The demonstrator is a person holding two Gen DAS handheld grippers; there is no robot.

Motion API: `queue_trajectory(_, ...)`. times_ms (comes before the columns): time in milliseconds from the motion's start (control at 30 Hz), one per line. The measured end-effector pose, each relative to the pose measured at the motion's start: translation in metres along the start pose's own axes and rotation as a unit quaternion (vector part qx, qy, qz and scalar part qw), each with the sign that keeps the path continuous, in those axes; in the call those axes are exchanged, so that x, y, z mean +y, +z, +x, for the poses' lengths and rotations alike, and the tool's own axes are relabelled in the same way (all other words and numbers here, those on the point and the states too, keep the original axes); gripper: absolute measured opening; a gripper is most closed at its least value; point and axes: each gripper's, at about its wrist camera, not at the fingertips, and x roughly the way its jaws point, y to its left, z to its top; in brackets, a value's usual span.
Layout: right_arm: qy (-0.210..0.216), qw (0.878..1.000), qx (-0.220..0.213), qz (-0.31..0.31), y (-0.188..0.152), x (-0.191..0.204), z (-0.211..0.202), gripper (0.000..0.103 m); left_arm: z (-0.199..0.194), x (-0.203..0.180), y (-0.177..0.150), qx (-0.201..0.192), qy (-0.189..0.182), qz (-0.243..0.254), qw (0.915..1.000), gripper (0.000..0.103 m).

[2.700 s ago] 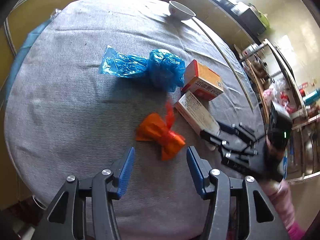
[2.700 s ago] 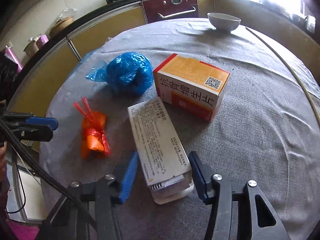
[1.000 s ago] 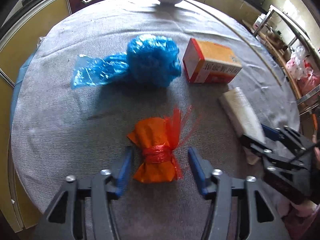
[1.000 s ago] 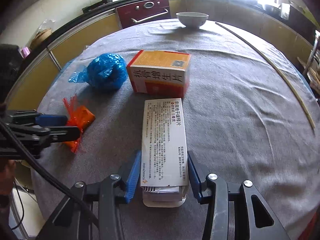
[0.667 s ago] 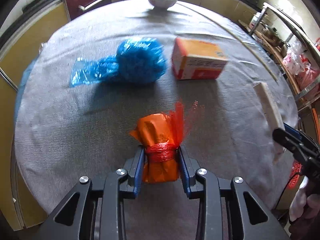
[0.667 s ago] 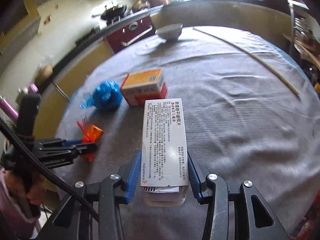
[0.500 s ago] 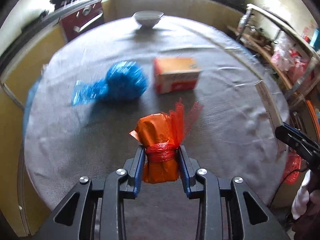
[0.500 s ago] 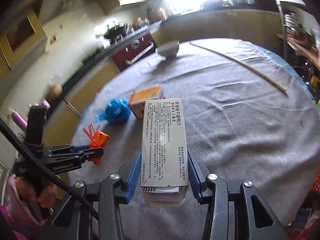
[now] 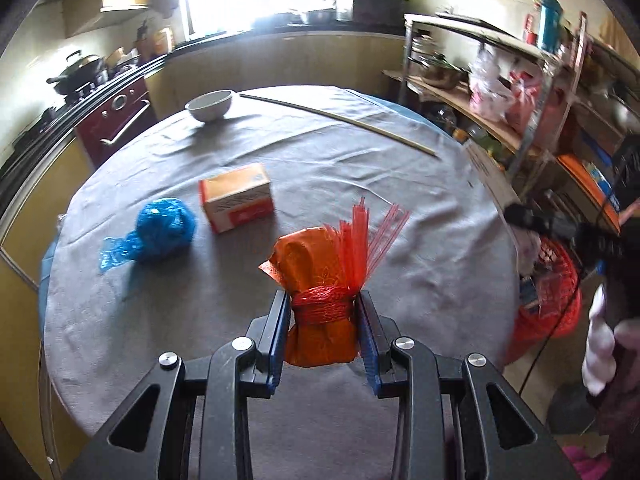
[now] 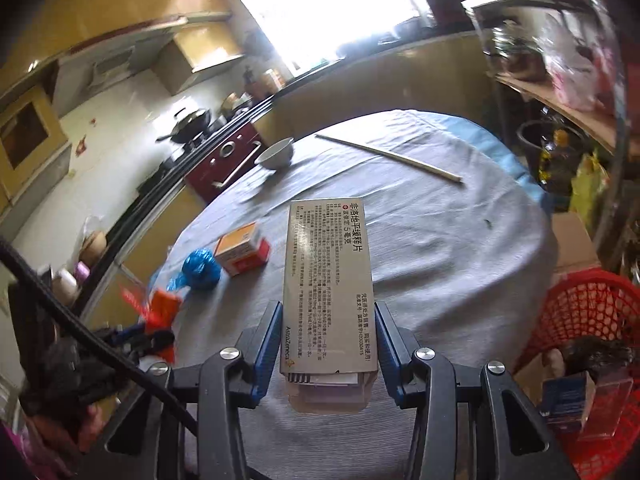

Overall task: Collect trash
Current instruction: 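Lift both items and carry them toward the red basket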

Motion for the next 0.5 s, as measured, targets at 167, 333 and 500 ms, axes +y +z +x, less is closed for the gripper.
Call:
queue_trajectory(167, -0.002, 1.000, -0.013, 0.027, 0.001, -0.022, -0.012, 0.047, 0.001, -0.011, 0.004, 0.002, 0.007, 0.014, 0.9999, 0.034)
queue_trajectory(333, -0.019, 0.997, -0.053, 0.045, 0.009, -0.049, -0.041, 0.047, -0.001, -0.022, 0.011, -0.002, 0.013, 0.025, 0.9996, 0.034)
queue_trajectory(500, -0.040, 0.992, -0.095, 0.078, 0.014, -0.086, -0.077, 0.047, -0.001, -0.036, 0.020, -0.006, 0.013, 0.042, 0.9990, 0.034)
